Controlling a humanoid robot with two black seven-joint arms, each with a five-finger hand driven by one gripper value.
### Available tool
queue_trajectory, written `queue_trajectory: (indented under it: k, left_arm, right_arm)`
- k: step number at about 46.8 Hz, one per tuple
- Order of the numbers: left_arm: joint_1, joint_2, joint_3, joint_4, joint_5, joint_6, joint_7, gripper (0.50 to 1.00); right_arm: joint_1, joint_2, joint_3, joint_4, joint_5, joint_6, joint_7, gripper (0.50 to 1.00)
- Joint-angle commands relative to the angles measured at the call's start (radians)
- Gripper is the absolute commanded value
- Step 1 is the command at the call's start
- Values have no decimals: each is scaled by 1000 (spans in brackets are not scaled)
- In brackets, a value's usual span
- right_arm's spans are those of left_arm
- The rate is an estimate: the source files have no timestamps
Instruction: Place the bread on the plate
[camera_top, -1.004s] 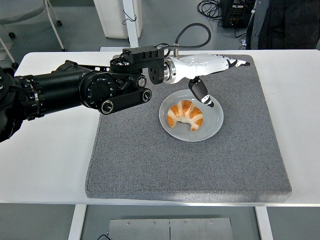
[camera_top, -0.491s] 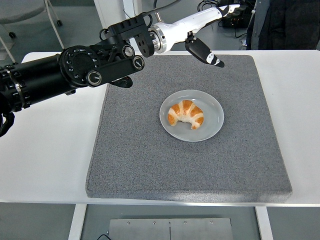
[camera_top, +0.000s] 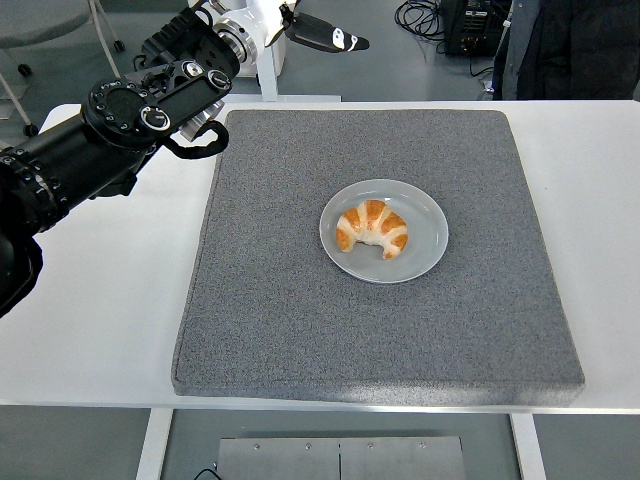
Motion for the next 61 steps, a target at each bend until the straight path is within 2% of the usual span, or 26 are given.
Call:
queue_trajectory:
  k: [1, 6, 19, 25, 32, 44, 55, 61]
  left_arm:
    - [17, -24, -17, 65, -71, -18, 1, 993]
    - [30, -24, -21, 111, -119, -34, 1, 993]
    - [67, -24, -116, 117, -212, -71, 15, 993]
    - [90, -24, -170, 117, -248, -77, 54, 992]
    - [117, -24, -224, 125, -275, -129, 79, 993]
    - [160, -24, -362, 151, -343, -159, 153, 993]
    - [234, -24, -501, 151, -389, -232, 150, 993]
    - [272, -24, -529, 151, -390, -260, 148, 993]
  right_arm:
    - [0, 0, 0, 0, 0, 0, 1, 1000]
    - [-1, 0, 0, 0, 0, 0, -1, 1000]
    - [0, 0, 0, 0, 0, 0, 1, 1000]
    - [0, 0, 0, 0, 0, 0, 1, 1000]
    - [0, 0, 0, 0, 0, 0, 1, 1000]
    - [0, 0, 0, 0, 0, 0, -1, 1000]
    - [0, 0, 2, 0, 0, 0, 1, 1000]
    - [-1, 0, 0, -2, 0, 0, 1, 1000]
